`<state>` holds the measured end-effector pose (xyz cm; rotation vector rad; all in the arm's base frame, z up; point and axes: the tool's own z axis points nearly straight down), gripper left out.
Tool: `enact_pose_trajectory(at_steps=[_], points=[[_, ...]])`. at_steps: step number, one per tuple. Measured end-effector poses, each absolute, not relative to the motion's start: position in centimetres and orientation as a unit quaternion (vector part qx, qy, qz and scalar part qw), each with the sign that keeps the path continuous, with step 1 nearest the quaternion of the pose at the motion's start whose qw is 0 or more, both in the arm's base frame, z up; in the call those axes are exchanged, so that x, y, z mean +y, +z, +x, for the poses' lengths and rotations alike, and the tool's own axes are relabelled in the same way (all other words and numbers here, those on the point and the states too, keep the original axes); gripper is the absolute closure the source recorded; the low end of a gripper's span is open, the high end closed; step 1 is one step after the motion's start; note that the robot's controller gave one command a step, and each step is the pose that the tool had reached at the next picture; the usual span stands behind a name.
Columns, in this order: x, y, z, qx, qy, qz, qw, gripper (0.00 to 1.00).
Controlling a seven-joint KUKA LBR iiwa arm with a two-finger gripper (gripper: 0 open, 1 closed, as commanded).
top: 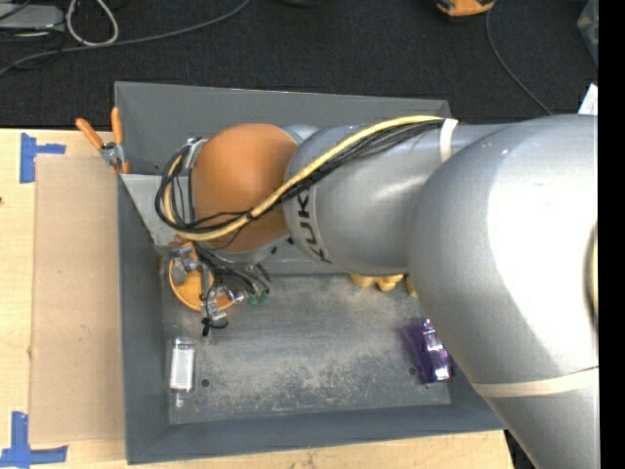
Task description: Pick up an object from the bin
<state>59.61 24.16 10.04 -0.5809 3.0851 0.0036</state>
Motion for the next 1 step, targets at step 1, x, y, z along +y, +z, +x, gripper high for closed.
enact_pose_trajectory(at_steps=[1], points=[[24.42,7.42,61.57,0.999,0.002,0.041,0.003,0.00]])
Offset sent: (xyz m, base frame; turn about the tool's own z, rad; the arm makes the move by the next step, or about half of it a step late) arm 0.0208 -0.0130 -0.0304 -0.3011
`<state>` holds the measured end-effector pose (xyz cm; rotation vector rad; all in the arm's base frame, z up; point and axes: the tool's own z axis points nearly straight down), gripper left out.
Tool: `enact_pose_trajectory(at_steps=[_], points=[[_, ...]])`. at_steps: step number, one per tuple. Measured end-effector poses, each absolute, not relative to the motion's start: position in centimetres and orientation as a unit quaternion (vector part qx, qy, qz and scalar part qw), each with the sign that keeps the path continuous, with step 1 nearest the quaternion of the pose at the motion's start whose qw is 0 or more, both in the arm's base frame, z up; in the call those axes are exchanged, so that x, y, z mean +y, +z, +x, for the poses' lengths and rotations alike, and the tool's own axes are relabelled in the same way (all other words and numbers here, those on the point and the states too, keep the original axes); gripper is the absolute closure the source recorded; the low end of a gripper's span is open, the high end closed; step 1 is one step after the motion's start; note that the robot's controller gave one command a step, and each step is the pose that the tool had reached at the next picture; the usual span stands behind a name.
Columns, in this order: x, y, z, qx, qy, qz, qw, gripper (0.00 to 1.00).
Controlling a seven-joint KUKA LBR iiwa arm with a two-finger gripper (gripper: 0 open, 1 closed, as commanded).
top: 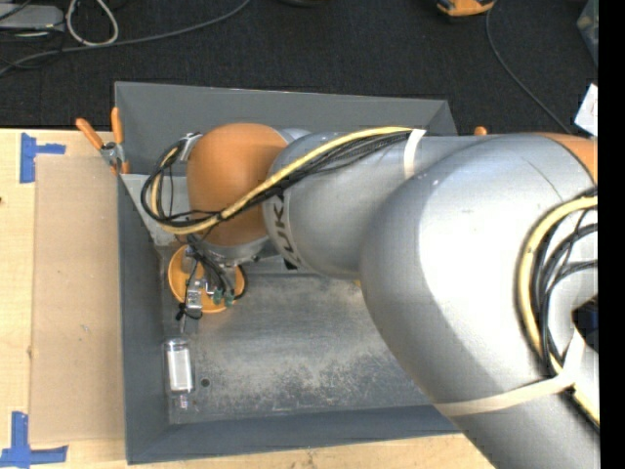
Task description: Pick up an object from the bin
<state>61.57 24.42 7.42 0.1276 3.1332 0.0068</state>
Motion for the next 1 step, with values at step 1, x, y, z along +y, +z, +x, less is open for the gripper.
enact_pose_trajectory(at_steps=[1], points=[[22.86,7.05,61.79,0.944,0.001,-0.330,0.004,1.00]])
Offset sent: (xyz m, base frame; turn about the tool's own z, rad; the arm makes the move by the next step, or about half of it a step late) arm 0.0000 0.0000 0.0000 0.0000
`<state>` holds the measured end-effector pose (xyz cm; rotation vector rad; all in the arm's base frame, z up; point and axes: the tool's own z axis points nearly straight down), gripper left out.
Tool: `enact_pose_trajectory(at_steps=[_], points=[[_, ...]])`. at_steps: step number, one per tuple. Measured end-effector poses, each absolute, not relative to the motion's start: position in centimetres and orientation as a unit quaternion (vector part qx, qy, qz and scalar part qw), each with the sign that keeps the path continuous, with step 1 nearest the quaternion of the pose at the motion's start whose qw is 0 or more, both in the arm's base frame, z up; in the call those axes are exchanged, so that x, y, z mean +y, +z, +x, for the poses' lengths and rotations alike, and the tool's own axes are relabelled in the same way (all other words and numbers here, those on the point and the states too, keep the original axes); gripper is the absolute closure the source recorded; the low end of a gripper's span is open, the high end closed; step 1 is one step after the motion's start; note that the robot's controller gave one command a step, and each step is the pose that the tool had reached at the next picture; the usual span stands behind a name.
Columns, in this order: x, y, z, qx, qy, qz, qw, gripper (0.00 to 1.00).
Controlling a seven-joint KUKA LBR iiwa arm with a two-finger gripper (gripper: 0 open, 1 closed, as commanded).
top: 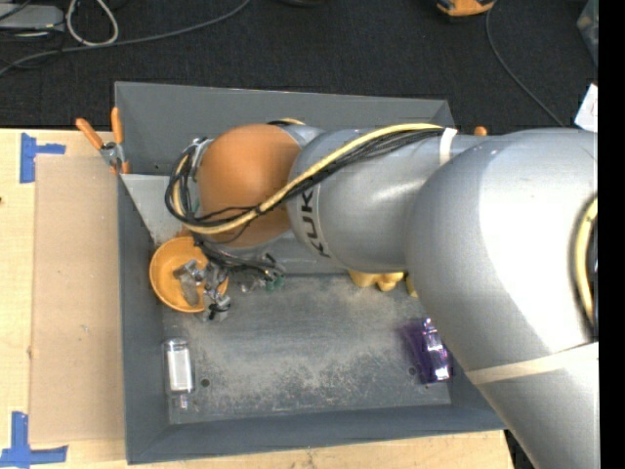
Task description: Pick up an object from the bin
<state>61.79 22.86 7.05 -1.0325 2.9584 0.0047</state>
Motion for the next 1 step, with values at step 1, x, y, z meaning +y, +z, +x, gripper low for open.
enact_pose_trajectory(at_steps=[1], points=[[22.82,7.09,61.79,0.945,0.002,-0.328,0.004,1.00]])
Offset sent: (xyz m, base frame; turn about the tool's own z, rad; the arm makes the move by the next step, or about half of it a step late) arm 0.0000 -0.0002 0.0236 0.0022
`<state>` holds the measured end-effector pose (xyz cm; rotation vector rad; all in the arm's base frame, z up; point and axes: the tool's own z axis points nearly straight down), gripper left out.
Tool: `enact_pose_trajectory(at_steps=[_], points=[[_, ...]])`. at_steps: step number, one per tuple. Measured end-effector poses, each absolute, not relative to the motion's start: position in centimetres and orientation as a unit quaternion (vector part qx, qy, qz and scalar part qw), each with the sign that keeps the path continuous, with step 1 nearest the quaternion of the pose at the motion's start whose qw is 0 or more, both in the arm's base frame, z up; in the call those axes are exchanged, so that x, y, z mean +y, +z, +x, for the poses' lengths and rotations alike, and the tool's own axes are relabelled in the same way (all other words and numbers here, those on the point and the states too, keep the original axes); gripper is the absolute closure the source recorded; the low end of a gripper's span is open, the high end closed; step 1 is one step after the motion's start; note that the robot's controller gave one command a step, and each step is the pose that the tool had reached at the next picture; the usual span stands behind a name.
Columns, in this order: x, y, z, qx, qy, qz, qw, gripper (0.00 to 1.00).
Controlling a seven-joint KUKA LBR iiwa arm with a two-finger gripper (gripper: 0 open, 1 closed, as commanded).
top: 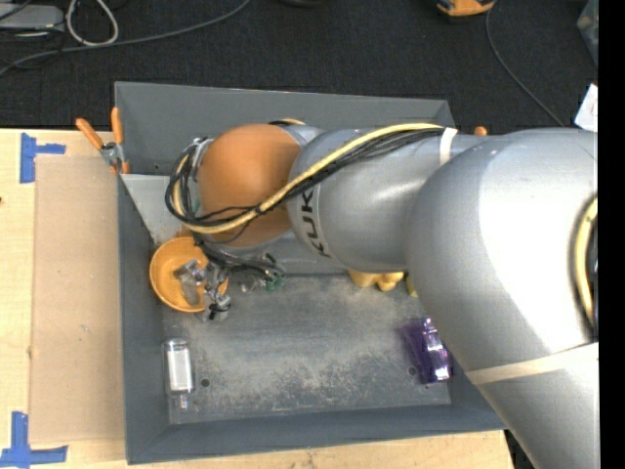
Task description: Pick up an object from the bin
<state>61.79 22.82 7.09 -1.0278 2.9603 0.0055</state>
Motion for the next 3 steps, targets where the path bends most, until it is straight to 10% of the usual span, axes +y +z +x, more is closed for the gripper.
enact_pose_trajectory(at_steps=[3], points=[[22.9,13.2,61.7,0.945,0.002,-0.326,0.003,1.00]])
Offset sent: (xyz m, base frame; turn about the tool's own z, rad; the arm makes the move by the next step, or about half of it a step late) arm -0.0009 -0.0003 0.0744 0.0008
